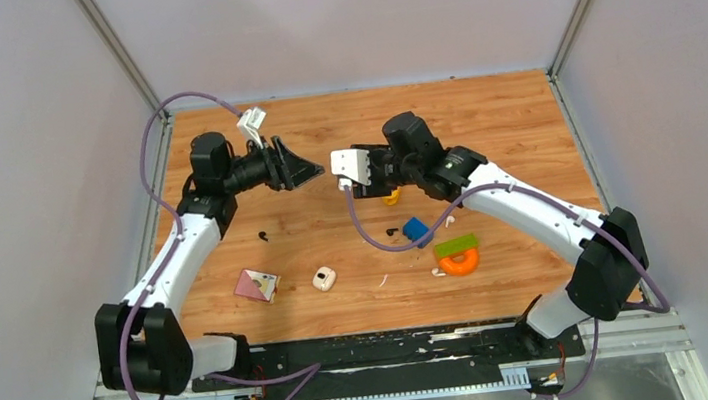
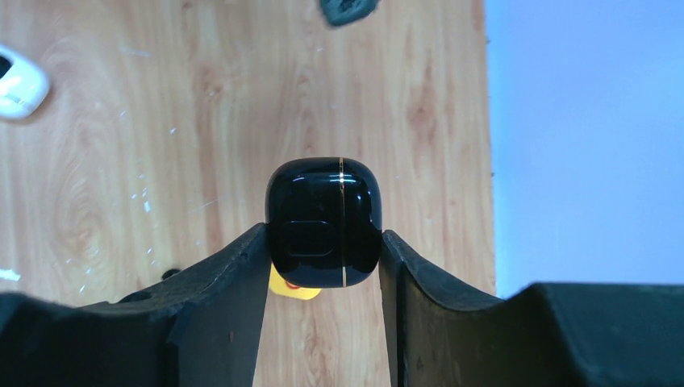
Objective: Insert the wireless bluetooth earbuds into the charging case
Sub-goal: Pass from the right arm to the left
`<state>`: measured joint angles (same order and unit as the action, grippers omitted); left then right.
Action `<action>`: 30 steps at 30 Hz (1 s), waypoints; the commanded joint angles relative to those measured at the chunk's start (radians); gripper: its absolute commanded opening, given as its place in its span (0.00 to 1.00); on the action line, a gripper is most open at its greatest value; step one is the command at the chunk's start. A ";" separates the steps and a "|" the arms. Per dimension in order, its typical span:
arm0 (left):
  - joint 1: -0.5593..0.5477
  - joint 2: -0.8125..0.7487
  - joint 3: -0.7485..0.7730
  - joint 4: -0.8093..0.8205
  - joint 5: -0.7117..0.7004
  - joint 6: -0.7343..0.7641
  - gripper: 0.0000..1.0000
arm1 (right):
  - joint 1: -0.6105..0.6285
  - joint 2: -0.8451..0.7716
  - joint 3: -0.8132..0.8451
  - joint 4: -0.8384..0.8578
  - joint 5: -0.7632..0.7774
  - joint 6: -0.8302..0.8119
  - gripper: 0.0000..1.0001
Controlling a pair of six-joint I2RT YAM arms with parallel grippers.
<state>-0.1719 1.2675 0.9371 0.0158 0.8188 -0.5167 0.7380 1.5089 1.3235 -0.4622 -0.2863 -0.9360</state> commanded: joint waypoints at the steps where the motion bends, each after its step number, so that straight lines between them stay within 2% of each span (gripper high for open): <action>1: -0.021 0.064 0.032 0.232 0.182 -0.119 0.75 | 0.001 -0.018 -0.037 0.155 0.065 0.091 0.41; 8: -0.089 0.121 0.090 0.170 0.171 -0.059 0.76 | 0.001 0.005 0.023 0.179 0.052 0.124 0.40; 12: -0.108 0.161 0.112 0.153 0.154 -0.055 0.63 | 0.004 0.002 0.026 0.195 0.023 0.126 0.41; 20: -0.126 0.232 0.144 0.179 0.159 -0.082 0.61 | 0.005 -0.028 -0.018 0.231 -0.004 0.133 0.41; 30: -0.160 0.287 0.198 0.177 0.206 -0.062 0.49 | 0.005 -0.023 -0.014 0.247 -0.003 0.124 0.41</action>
<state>-0.3206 1.5425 1.0897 0.1616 0.9855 -0.5930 0.7387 1.5173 1.3003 -0.2756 -0.2695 -0.8238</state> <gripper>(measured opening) 0.518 0.489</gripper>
